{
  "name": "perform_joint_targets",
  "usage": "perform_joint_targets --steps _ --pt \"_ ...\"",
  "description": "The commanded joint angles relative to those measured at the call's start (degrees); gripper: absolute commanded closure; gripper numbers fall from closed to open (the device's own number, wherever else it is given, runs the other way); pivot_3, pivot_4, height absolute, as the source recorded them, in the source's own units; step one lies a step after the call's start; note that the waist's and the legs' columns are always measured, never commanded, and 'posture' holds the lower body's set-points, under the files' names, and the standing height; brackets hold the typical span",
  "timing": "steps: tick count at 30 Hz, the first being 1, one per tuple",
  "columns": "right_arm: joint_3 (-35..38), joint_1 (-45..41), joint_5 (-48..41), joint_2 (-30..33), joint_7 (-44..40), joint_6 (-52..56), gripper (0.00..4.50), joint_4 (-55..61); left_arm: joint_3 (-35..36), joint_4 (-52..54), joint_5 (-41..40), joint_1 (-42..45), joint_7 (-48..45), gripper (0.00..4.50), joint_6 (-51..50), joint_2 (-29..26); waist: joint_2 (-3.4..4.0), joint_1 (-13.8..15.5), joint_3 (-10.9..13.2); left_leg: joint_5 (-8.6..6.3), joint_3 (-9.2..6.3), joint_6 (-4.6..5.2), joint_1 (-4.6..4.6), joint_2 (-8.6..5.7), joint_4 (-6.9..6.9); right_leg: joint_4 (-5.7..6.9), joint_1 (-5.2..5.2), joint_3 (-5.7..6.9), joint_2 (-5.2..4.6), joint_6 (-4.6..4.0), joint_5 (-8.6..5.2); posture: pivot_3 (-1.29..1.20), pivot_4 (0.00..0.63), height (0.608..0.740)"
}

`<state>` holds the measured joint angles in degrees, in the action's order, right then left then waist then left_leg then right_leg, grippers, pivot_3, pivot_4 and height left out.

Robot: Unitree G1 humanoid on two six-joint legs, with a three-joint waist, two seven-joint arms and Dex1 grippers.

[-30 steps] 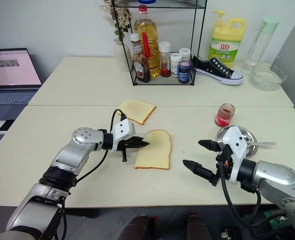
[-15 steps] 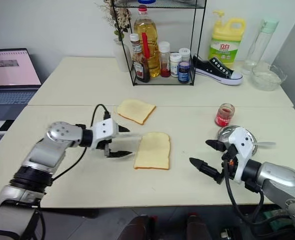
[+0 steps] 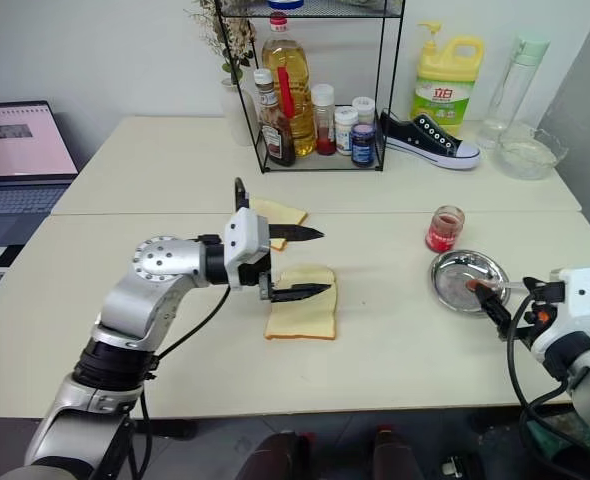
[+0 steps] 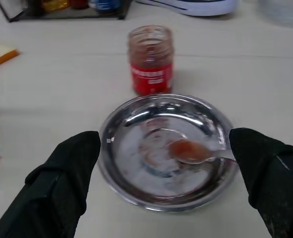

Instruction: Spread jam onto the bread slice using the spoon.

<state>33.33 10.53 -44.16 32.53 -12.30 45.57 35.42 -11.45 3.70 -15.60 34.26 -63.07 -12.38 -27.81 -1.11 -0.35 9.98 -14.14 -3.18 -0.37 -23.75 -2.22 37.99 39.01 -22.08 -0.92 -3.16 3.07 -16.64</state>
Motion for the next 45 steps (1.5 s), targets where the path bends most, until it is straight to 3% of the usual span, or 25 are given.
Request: perform_joint_targets --steps 1,11,15,30,44,45 --pt "4.2 -0.4 -5.1 -2.4 2.3 1.1 0.00 -0.4 -1.5 -0.1 1.0 1.4 0.4 0.03 2.4 1.7 0.00 0.1 0.0 0.00 0.00 0.00 -0.02 0.00 0.01 -0.01 0.00 0.00 0.00 0.00 0.00 0.00 0.150 0.740" --pt "8.2 -2.5 -18.3 -8.5 10.8 3.5 0.00 -7.3 -2.2 1.1 0.2 0.9 0.1 0.03 1.8 3.7 0.05 0.0 0.0 0.00 0.00 0.00 -0.01 -0.01 0.00 0.00 0.00 -0.01 -0.01 0.00 0.00 0.00 0.150 0.740" --pt "9.6 -7.0 -22.6 -10.8 16.3 2.1 0.00 -13.8 -2.5 1.4 0.2 1.1 1.0 0.03 1.2 4.7 0.09 0.0 0.0 0.00 0.01 0.00 -0.01 -0.01 0.00 0.00 0.00 -0.01 -0.01 0.00 0.00 0.00 0.150 0.740" --pt "8.5 -24.4 -14.8 -7.8 11.6 -7.0 0.00 -41.9 -2.1 3.1 0.1 1.4 2.4 0.03 -1.4 4.7 0.34 -0.2 -0.2 0.00 0.13 0.01 -0.01 -0.03 -0.01 -0.01 -0.02 -0.05 -0.01 0.00 0.00 0.00 0.150 0.740" --pt "7.8 -27.0 -14.2 -8.1 8.5 -7.0 0.00 -45.2 -1.4 1.2 0.1 3.0 2.3 0.03 -1.1 3.7 0.36 -0.3 -0.2 0.00 0.14 0.01 -0.01 -0.02 -0.01 0.00 -0.02 -0.06 -0.01 0.00 0.00 0.00 0.150 0.740" --pt "7.8 -27.1 -14.1 -8.1 8.4 -7.1 0.19 -45.3 -1.5 1.1 0.1 3.1 2.4 0.01 -1.1 3.7 0.36 -0.3 -0.2 0.00 0.14 0.01 -0.01 -0.02 -0.01 -0.01 -0.02 -0.07 -0.01 0.00 0.00 0.00 0.150 0.740"
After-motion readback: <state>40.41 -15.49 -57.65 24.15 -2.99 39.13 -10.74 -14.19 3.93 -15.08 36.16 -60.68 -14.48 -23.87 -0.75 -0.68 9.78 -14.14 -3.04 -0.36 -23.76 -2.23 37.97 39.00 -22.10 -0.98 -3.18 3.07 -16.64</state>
